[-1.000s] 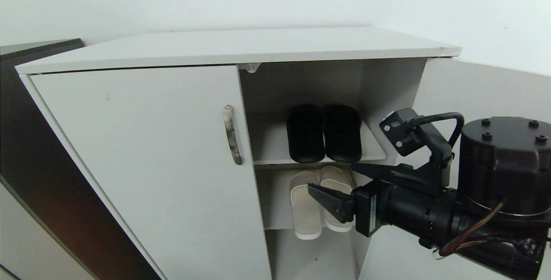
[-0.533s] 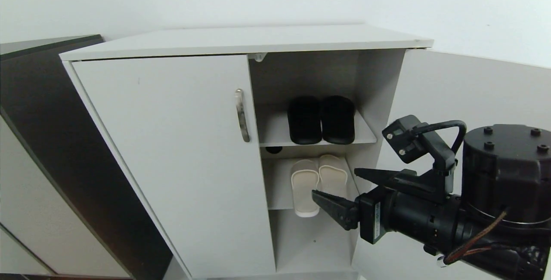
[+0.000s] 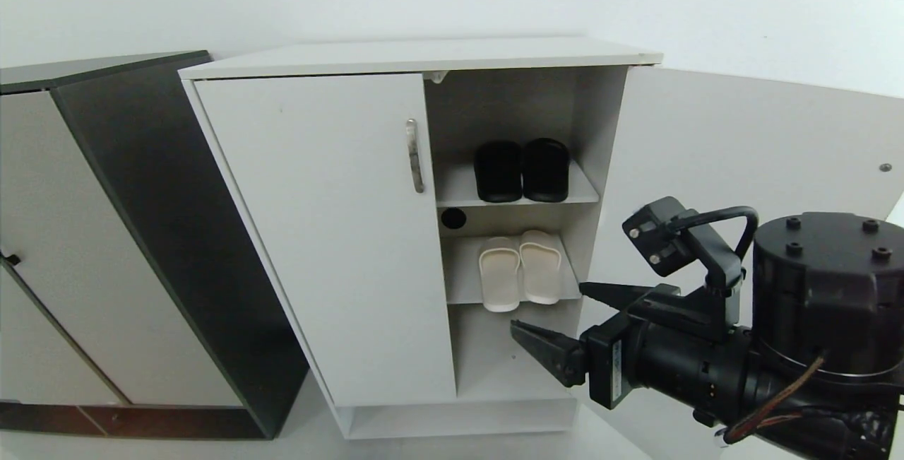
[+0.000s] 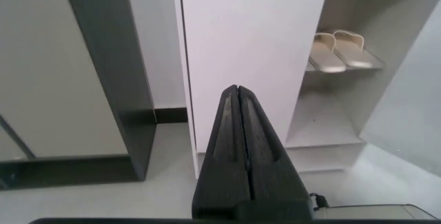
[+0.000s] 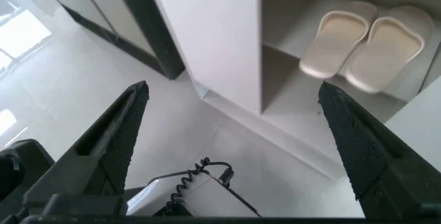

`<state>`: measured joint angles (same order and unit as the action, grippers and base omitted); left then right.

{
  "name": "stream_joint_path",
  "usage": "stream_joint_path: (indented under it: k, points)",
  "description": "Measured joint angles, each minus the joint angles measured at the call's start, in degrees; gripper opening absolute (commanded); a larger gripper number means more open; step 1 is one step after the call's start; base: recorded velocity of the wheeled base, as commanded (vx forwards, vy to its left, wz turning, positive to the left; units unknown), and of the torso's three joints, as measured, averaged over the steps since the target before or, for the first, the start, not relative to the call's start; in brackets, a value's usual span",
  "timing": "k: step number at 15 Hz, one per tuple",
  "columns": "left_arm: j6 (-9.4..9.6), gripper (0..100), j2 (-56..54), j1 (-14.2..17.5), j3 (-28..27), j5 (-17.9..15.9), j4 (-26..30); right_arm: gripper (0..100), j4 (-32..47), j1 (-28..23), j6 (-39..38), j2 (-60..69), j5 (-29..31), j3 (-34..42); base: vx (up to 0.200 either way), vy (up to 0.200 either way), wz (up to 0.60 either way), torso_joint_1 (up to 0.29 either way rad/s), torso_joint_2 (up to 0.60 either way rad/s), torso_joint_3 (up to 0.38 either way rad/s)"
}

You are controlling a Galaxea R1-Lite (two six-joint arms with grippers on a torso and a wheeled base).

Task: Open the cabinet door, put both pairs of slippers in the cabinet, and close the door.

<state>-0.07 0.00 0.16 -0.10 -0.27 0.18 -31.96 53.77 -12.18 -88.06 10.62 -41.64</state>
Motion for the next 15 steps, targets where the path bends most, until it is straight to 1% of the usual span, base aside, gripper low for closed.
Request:
stream_joint_path:
  k: [3,10,11,15]
  points:
    - [0.05,0,0.0,0.0,0.0,0.0,0.0,100,0.0,0.0,0.0,-0.3,0.2,0.1,-0.200,0.000,0.00,0.006,0.01,0.002]
    - [0.07,0,0.0,0.0,0.0,0.0,0.0,100,-0.1,-0.1,0.0,-1.0,0.2,0.5,0.000,0.000,0.00,0.000,0.00,0.000]
    - [0.05,0,0.0,0.0,0.0,0.0,0.0,0,-0.1,0.0,0.0,-1.1,0.2,0.7,0.000,0.000,0.00,0.000,0.00,0.000]
    - [0.07,0,0.0,0.0,0.0,0.0,0.0,0,0.0,-0.3,0.1,-1.0,-0.4,1.9,0.000,0.000,0.00,0.000,0.00,0.000]
